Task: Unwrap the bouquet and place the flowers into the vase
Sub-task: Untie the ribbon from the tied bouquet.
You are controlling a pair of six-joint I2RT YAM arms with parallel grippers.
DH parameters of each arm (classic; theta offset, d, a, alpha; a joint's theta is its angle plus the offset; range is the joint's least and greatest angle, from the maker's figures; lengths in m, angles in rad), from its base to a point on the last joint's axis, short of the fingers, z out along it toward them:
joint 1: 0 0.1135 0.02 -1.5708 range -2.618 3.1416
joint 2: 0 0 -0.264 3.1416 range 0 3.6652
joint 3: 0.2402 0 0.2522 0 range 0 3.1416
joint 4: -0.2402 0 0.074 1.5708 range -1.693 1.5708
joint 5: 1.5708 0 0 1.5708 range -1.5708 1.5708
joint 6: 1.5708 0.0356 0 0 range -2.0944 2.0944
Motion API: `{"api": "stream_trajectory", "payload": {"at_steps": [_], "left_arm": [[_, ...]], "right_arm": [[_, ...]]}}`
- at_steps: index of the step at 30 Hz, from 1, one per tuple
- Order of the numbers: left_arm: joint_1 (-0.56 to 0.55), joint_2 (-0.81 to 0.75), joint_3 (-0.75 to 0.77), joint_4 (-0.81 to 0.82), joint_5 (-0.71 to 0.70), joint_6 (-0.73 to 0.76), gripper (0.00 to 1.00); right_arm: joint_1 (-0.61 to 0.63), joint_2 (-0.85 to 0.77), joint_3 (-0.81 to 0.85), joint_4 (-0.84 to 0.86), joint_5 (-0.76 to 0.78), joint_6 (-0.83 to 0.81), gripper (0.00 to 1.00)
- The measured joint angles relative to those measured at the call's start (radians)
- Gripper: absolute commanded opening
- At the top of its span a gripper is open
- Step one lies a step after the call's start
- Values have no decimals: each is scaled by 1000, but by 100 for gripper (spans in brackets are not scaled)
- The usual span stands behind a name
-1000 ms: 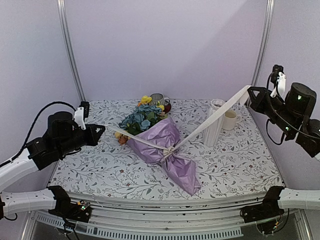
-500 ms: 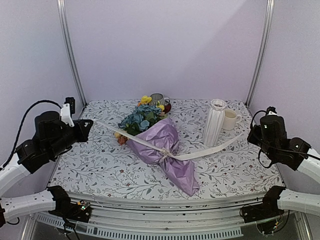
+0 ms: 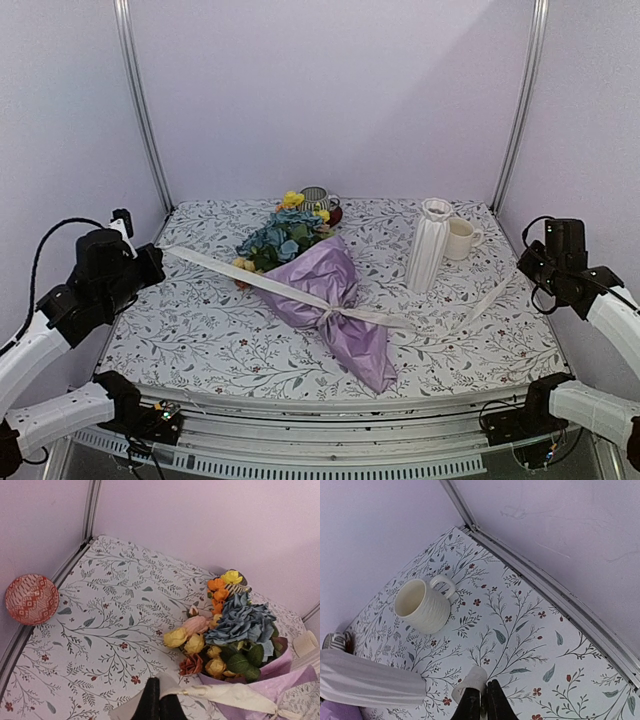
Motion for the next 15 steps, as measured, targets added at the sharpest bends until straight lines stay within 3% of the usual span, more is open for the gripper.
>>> {"api": "stream_trajectory", "payload": {"at_steps": [1,2,5,6,7,8,9,10,15], "left_arm": [[40,14,-10,1,29,-5,0],[81,28,-19,2,61,-10,0],[200,76,-44,11,164,-27,0],[241,93,-53,15,198,-34,0],[279,106,-64,23,233,-39,15],[308,114,-71,26,255,-46,57],[336,121,-79,28,270,-59,87],[354,128,-82,22,277,-73,97],[369,132,-64,-58,166,-185,97]], "right_arm": [[0,12,-3,11,-22,-3,17],[0,23,-7,20,-41,-6,27],[0,52,-18,23,-68,-6,84],[0,62,-20,22,-73,-11,93],[0,69,-21,21,-81,-14,96],[0,71,-22,22,-88,-19,97],[0,73,-23,23,-101,-30,98],[0,74,-24,23,-117,-47,99],[0,68,-24,36,-218,-109,100]]}}
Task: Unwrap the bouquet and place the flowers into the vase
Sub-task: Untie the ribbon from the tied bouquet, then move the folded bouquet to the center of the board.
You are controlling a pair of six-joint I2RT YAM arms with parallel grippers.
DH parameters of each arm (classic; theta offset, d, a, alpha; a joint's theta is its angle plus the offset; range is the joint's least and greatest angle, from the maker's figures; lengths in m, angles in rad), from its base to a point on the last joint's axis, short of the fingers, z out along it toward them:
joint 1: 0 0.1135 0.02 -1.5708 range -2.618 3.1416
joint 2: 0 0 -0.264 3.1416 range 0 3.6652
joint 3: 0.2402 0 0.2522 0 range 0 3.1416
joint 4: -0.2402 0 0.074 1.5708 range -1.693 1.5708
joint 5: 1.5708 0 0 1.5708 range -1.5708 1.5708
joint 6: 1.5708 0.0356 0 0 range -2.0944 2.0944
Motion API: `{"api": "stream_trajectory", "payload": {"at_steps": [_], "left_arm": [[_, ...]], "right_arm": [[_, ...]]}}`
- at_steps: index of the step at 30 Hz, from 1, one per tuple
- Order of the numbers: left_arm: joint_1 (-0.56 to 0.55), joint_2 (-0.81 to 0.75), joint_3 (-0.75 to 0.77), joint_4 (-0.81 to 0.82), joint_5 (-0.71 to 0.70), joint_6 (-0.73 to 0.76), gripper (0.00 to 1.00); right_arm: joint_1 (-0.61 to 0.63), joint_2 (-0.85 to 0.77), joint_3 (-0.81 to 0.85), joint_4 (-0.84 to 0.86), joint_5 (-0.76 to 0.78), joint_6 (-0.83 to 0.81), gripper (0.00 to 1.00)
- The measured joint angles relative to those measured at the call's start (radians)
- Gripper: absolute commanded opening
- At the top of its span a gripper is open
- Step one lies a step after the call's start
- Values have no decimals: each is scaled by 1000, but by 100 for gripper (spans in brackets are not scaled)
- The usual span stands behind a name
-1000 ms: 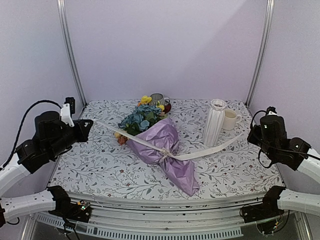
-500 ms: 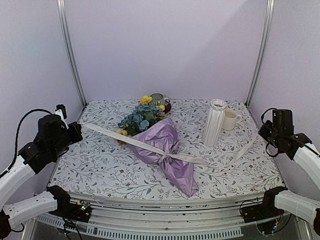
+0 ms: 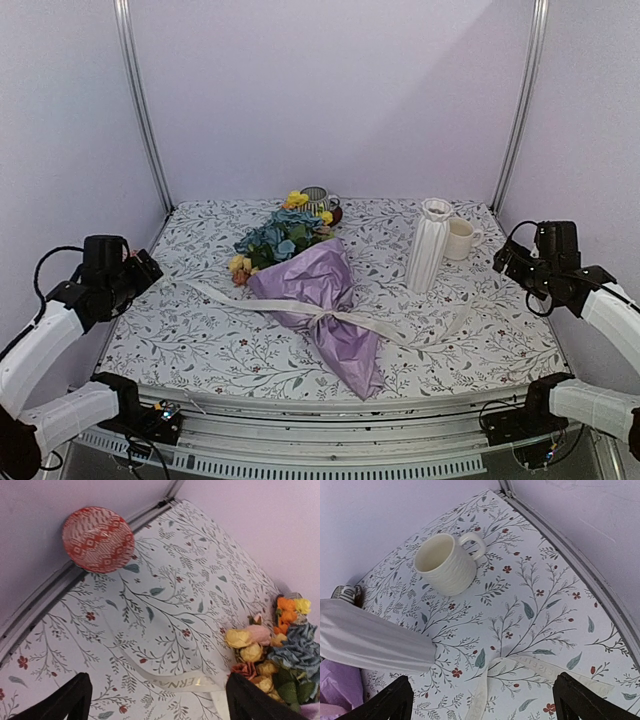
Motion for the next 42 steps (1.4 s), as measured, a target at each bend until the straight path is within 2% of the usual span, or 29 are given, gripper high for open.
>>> {"api": "stream_trajectory", "payload": {"at_steps": [6,8,11,16,20,25,30,35,42], "left_arm": [[2,-102,13,-132,-213,-153,94],[3,-168,6,-117,-208,-128,89],[5,-284,-64,43,-3,-14,90],[2,-333,-239,323,439,26,93],[-46,-273,-306,409,634,37,95],[-158,-198,-353,525,727,31,97],[-233,-35,-352,686,758,9,98],[-301,159,-307,774,769,9,98],[-362,342,-291,886,760,2,96]], "right_arm": [[0,-88,0,31,-95,-42,97],[0,-115,-5,59,-160,-68,96],[0,-139,-29,125,-291,-104,95],[19,-121,-125,255,-535,-130,94],[148,-93,-195,332,-595,-132,95],[382,-3,-226,410,-526,-121,94],[532,155,-225,452,-425,-96,95],[650,294,-213,523,-377,-60,95],[768,553,-76,586,-348,-39,96]]}}
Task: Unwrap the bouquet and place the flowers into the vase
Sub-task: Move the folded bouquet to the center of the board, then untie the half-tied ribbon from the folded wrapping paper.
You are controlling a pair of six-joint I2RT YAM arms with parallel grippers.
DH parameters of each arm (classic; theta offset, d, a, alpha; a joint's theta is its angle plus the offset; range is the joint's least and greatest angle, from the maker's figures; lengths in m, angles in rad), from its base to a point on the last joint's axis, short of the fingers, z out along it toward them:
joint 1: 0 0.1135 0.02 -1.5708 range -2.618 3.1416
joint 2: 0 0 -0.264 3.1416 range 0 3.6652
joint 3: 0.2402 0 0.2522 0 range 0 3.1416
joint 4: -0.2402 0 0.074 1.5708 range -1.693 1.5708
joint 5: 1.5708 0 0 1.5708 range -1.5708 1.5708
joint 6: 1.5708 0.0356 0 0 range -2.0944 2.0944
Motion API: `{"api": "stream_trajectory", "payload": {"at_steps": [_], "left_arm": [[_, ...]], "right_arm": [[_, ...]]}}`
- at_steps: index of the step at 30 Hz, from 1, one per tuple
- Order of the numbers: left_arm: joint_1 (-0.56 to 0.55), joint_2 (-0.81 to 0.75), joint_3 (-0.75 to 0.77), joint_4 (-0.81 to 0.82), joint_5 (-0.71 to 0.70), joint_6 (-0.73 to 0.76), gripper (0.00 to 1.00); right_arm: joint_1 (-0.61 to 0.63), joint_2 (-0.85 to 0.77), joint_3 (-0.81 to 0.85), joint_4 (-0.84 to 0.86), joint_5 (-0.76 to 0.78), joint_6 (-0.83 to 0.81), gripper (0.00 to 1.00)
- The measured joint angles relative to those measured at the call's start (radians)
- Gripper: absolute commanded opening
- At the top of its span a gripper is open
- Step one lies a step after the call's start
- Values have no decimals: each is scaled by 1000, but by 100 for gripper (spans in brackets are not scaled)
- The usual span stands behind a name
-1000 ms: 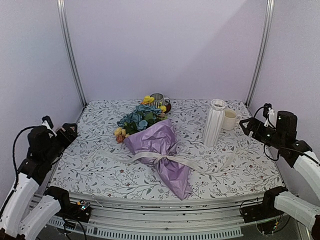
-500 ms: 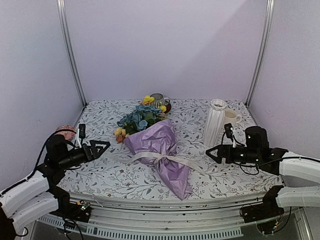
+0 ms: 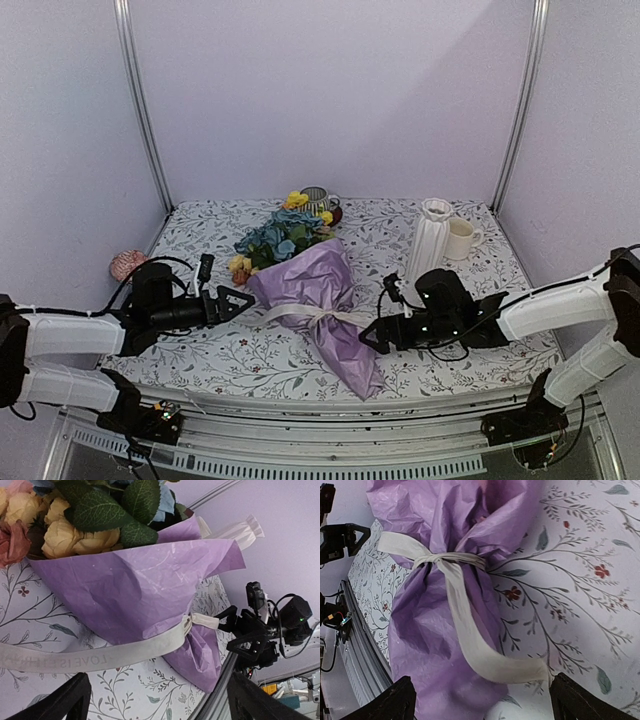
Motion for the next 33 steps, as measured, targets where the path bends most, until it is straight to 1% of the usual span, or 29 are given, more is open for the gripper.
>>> {"api": "stream_trajectory", "payload": {"at_steps": [5,7,10,15,18,19,20,22,24,27,29,31,33], "left_arm": [[-4,85,29,16,-22,4,96],[-5,89,39,16,-35,10,96],[-5,86,52,10,-55,23,96],[-5,76,64,-21,-88,50,96],[-5,76,64,-42,-98,61,95],[-5,76,64,-47,-102,64,94],[-5,76,64,-50,-105,67,92],[-5,76,70,-62,-107,75,82],[-13,76,87,-78,-96,107,72],[-80,75,148,-133,-96,180,57],[-145,70,197,-176,-114,233,50],[-201,62,235,-208,-131,285,42],[-246,56,262,-235,-154,336,36]], "right_arm": [[69,179,131,37,-8,-1,95],[103,241,181,45,-14,-2,93],[152,325,254,51,-33,-9,93],[179,341,273,64,-44,-19,94],[178,325,273,46,9,-23,94],[178,311,272,34,35,-23,93],[178,294,270,26,64,-22,89],[178,255,263,13,114,-23,74],[177,206,254,0,145,-36,63],[177,163,254,-4,152,-89,43],[177,156,259,-11,151,-137,38],[177,157,271,-25,150,-175,36],[177,159,286,-27,150,-216,35]]}}
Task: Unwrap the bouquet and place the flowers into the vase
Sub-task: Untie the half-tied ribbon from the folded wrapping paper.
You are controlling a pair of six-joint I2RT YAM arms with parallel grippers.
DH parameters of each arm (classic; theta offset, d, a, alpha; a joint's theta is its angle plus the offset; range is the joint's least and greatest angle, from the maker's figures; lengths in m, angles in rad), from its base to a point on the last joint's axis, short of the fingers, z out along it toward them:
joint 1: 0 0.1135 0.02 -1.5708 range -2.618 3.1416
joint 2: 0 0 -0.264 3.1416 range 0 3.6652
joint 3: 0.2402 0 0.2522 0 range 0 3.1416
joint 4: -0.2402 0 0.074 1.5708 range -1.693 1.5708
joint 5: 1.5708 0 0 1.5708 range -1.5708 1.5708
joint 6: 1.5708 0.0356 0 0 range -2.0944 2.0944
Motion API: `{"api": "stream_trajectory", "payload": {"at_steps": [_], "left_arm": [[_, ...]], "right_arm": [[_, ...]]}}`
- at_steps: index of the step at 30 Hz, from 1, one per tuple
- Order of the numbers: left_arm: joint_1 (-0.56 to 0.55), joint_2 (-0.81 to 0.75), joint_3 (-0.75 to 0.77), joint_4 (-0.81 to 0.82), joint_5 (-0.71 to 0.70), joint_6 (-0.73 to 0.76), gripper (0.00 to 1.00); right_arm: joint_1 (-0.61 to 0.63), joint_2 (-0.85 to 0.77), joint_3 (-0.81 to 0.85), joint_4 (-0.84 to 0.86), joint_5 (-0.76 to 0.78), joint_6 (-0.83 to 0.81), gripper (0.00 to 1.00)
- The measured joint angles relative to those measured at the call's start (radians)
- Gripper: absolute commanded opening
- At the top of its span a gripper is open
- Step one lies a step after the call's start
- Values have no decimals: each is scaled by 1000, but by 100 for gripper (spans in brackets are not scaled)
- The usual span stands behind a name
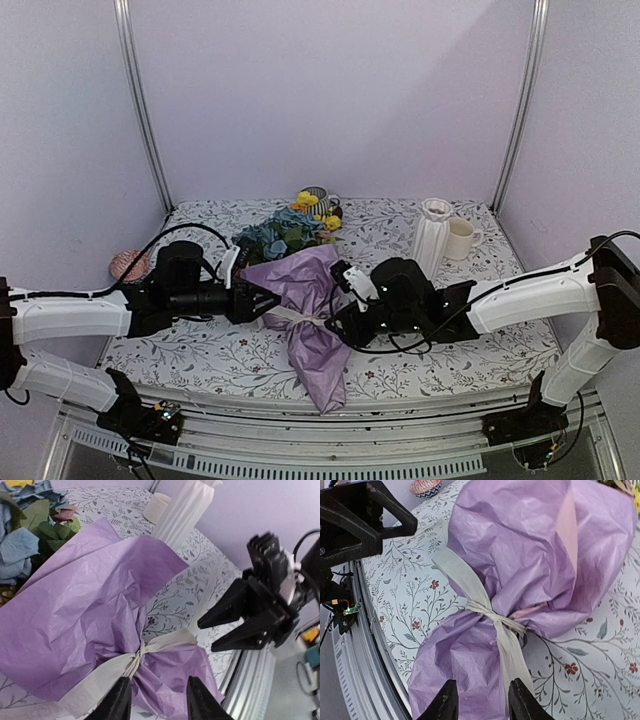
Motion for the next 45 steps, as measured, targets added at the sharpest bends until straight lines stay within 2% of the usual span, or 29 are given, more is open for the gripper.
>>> {"api": "stream_trajectory", "payload": {"at_steps": [8,13,25,31,33,38,45], "left_arm": [[-68,73,36,-66,-57,65,29],[-82,137,37,-84,-82,64,29],[-83,157,38,-75,-116,64,28],[-83,217,59,-76,-114,67,26],[-84,234,66,-76,-110,70,27],[-84,264,89,-80,-108,84,38],[-108,283,106,-99,-171,110,33]], "right_arm": [[-4,104,115,23,-3,-92,34],[-42,178,161,34,-65,-101,34],[-121,304,220,59,-209,-100,34],[-122,363,255,59,-291,-103,21],[-123,367,262,56,-311,-105,11],[-123,367,262,52,-327,-106,10],[-124,319,219,58,-330,-90,10]]}}
